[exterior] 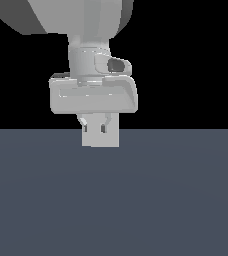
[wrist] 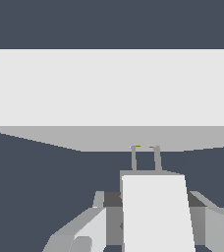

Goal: Plug the charger into the wall socket.

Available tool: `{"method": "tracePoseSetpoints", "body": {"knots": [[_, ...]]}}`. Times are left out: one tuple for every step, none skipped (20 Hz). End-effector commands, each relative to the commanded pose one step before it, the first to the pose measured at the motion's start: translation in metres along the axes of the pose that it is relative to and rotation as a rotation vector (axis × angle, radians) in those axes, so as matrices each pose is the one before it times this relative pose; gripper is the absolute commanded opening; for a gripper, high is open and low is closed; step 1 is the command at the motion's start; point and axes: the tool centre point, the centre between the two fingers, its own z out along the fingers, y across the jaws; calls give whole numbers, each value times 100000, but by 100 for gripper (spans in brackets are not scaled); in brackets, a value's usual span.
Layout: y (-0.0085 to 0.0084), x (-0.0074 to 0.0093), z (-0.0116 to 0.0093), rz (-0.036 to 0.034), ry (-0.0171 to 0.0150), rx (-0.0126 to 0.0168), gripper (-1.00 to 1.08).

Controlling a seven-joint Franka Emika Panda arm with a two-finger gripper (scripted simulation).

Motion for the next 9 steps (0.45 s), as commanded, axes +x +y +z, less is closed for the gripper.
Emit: {"method": "tracePoseSetpoints", "body": {"knots": [[-10, 830, 111, 10, 214, 61, -100], [2, 201, 50, 0, 0, 0, -100], [1, 165, 41, 0, 0, 0, -100], [1, 130, 32, 0, 0, 0, -100], [1, 95, 24, 0, 0, 0, -100], [0, 60, 15, 0, 0, 0, -100], [-29, 16, 29, -50, -27, -40, -100], [-1, -10, -3, 0, 0, 0, -100], [0, -15, -4, 0, 0, 0, -100]]}}
